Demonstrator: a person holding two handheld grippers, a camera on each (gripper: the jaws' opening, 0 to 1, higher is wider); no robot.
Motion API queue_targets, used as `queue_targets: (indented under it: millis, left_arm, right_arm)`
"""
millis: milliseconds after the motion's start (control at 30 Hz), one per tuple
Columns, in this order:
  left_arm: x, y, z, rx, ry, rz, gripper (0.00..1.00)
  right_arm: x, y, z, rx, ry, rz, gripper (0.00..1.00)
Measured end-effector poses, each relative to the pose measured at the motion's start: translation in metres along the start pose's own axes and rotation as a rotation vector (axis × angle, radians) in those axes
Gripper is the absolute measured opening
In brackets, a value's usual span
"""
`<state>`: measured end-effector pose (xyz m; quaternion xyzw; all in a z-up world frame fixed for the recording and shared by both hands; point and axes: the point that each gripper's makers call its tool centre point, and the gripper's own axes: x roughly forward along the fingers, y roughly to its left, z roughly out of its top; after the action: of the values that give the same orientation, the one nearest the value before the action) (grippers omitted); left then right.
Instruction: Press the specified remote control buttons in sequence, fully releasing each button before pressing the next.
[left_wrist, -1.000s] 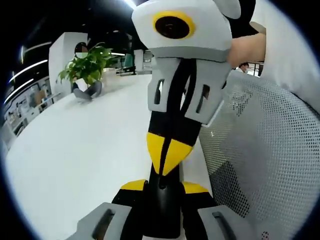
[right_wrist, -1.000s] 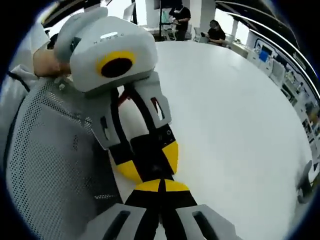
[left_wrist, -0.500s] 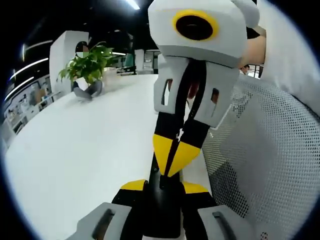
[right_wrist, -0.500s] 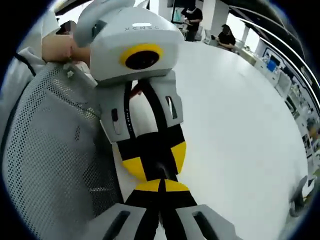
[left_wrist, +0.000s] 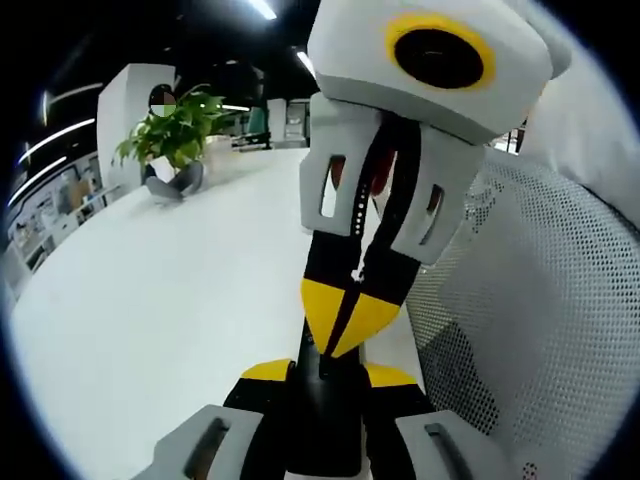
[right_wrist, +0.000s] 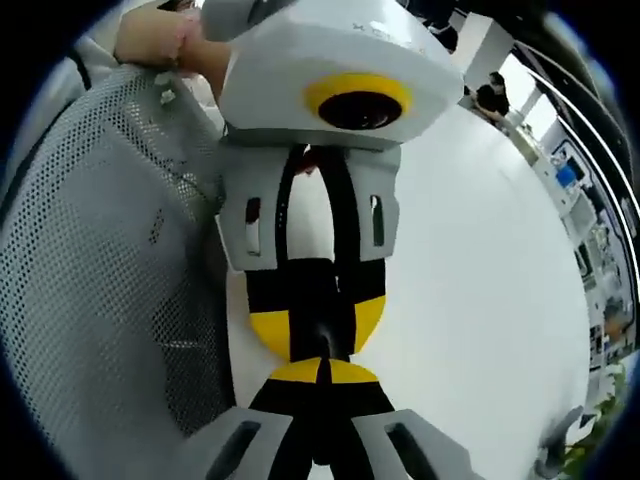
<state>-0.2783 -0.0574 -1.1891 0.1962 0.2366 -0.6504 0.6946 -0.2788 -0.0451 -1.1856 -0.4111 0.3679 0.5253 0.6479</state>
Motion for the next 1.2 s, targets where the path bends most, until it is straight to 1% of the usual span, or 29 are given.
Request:
queue_targets:
  millis: [100,167,233,300,367,433,500,600,667,767,833,867,900,1033,1067,1100,1167,1200]
  left_arm:
    - [0.0,0.0001,0.0,-0.001,-0.001,0.0,0.25]
    - [0.0,0.0002,-0.0001,-0.002,-0.002,-0.001,0.25]
    - [0.0,0.0001,-0.0001,-0.004,-0.002,0.001,0.25]
    - [-0.0001,0.0,-0.0001,-0.002,-0.002,0.002,0.25]
    - [0.0,-0.0001,-0.0001,-0.003,-0.002,0.002,0.25]
    - [-0.0001,-0.0001,0.0,-0.004,-0.002,0.001,0.25]
    - [-0.0002,-0.0002,0.0,-0.004,-0.004,0.001,0.25]
    - [-0.0003,-0.0002,0.0,-0.005,-0.004,0.0,0.25]
    - [-0.0003,-0.0002,-0.0001,-0.005,-0.005,-0.001,0.25]
    - [-0.0004,-0.0002,-0.0003,-0.003,-0.006,-0.001,0.25]
    - [-0.0005,-0.0001,-0.0005,0.0,-0.005,-0.002,0.25]
    - [-0.0005,-0.0001,-0.0006,0.0,-0.004,-0.002,0.25]
    - [-0.0005,0.0,-0.0006,0.0,-0.004,-0.002,0.25]
    - [-0.0003,0.0002,-0.001,-0.001,-0.003,-0.001,0.25]
    - [-0.0002,0.0002,-0.0013,0.0,-0.002,0.0,0.25]
    - [-0.0001,0.0002,-0.0014,0.002,-0.001,0.001,0.25]
    - [0.0,0.0004,-0.0018,0.004,0.001,0.003,0.25]
    - [0.0001,0.0003,-0.0017,0.004,0.001,0.003,0.25]
  right_arm:
    - [-0.0002,-0.0014,0.0003,0.055,-0.008,-0.005,0.0]
    - [-0.0012,-0.0011,-0.0006,0.054,-0.035,-0.008,0.0]
    - [-0.002,-0.0012,0.0007,0.115,-0.074,-0.008,0.0]
    - [-0.003,-0.0018,0.0012,0.124,-0.089,-0.009,0.0]
    - [-0.0031,0.0002,0.0065,0.139,-0.11,0.009,0.0]
    - [-0.0023,0.0005,0.0093,0.125,-0.107,0.014,0.0]
    - [0.0003,0.0008,0.0067,0.099,-0.081,0.019,0.0]
    - [0.0001,0.0009,0.0067,0.099,-0.083,0.026,0.0]
    - [0.0011,0.0007,0.0062,0.06,-0.074,0.029,0.0]
    - [0.0021,0.0013,0.0075,0.025,-0.054,0.035,0.0]
    - [0.0022,0.0004,0.0072,0.032,-0.055,0.033,0.0]
    - [0.0023,-0.0002,0.0073,0.047,-0.06,0.031,0.0]
    - [0.0023,-0.0011,0.0074,0.095,-0.068,0.034,0.0]
    - [0.0022,-0.002,0.0076,0.118,-0.072,0.051,0.0]
    - [0.0019,-0.0014,0.0072,0.117,-0.078,0.05,0.0]
    - [0.0013,-0.0013,0.0068,0.123,-0.099,0.047,0.0]
    - [0.0004,-0.001,0.0086,0.207,-0.142,0.058,0.0]
    - [-0.0004,-0.0011,0.0085,0.286,-0.155,0.073,0.0]
